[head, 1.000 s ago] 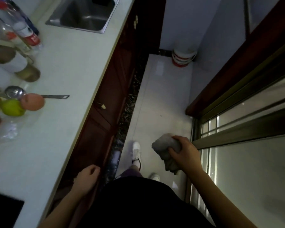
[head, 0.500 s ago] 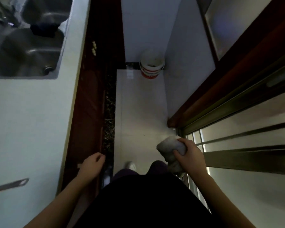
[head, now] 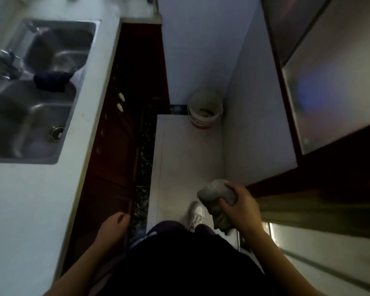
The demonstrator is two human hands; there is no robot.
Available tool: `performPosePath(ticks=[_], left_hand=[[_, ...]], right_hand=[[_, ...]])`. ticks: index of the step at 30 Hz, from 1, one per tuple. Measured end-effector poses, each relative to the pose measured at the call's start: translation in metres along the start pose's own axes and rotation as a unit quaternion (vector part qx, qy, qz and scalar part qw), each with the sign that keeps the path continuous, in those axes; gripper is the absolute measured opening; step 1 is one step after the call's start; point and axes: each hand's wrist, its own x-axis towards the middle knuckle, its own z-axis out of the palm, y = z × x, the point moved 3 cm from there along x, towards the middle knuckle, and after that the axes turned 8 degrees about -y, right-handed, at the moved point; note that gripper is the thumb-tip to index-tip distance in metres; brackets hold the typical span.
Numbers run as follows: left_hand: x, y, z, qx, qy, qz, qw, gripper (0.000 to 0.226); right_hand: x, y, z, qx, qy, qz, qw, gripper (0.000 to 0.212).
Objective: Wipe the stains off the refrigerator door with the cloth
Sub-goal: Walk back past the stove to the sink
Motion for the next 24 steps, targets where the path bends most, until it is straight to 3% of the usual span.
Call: performPosePath(ticks=[9, 18, 24], left_hand=[[0.066, 0.064, -0.043, -0.043, 0.034, -0.043, 0.998, 0.023], [0.183, 0.163, -0.133, -0.081, -0.009, -0.034, 0.996, 0.023], [0.280, 0.226, -0.207, -0.068, -0.026, 0.018, 0.997, 0.036]], right_hand=[[0.157, -0.071, -0.041, -0.011, -0.044, -0.073, 0.996, 0.047], [0.283, -0.125, -0.063, -0.033, -0.035, -0.027, 0.998, 0.047], [0.358, -0.172, -0.084, -0.031, -0.003, -0.002, 1.000, 0.047]])
